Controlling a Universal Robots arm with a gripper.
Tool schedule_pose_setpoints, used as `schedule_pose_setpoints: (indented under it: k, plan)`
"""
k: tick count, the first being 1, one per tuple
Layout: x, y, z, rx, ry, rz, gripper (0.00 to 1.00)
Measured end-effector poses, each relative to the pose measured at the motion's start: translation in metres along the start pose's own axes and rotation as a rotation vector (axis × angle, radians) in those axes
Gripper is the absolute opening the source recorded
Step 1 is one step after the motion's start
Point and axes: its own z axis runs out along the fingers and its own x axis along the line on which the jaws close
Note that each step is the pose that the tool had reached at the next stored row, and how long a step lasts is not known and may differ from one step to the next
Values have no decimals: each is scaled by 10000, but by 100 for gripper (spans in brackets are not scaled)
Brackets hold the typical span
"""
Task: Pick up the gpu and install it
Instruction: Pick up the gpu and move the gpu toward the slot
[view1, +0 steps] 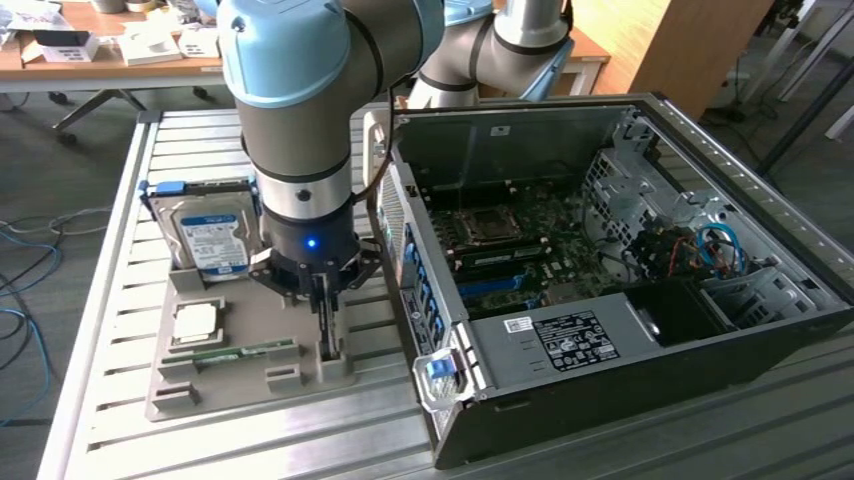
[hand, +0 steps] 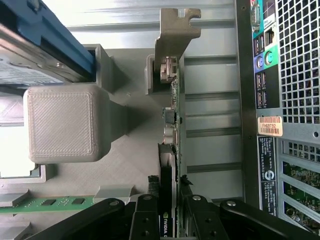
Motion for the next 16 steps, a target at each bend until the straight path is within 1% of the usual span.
schedule_pose_setpoints:
  k: [5, 10, 14, 16]
  plan:
    - [0, 0, 0, -4, 10, -181, 26]
    - [0, 0, 0, -4, 10, -195, 26]
    - [0, 0, 0, -12, 27, -519, 26]
    - [0, 0, 1, -12, 27, -525, 26]
